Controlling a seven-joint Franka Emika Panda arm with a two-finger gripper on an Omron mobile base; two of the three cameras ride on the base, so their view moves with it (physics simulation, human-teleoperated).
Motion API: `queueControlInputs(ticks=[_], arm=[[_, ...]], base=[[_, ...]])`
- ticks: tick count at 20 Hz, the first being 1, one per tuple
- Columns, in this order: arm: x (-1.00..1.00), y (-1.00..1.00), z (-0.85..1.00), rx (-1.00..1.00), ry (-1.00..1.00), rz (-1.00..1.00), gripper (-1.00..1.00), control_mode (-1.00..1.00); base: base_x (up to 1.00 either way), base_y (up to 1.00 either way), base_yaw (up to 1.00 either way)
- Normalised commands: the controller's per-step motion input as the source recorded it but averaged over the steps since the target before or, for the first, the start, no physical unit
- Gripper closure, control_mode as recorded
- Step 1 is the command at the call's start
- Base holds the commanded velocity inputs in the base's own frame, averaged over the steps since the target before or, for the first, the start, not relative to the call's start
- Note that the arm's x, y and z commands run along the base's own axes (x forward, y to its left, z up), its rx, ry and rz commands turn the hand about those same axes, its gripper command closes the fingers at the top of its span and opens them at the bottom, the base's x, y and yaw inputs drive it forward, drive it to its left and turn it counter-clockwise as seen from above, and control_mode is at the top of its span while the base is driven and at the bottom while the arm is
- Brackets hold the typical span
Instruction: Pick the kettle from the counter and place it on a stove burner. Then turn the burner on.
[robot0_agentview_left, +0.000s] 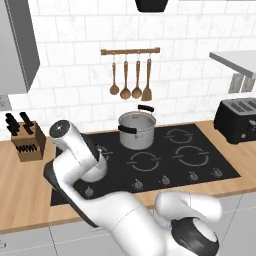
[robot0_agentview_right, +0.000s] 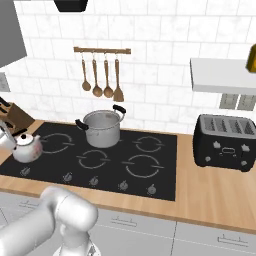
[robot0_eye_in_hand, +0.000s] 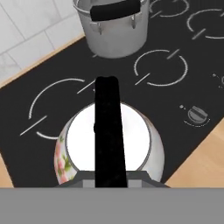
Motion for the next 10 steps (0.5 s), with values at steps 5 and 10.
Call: queueControlInputs(ticks=[5,10], arm=[[0.09,-0.65,0.00,0.01,0.00,0.10,1.00,-1.00],[0.25,-0.52,0.02,0.04,0.00,0.18,1.00,-1.00]], base=[[0.00,0.00,0.00],[0.00,0.00,0.00]])
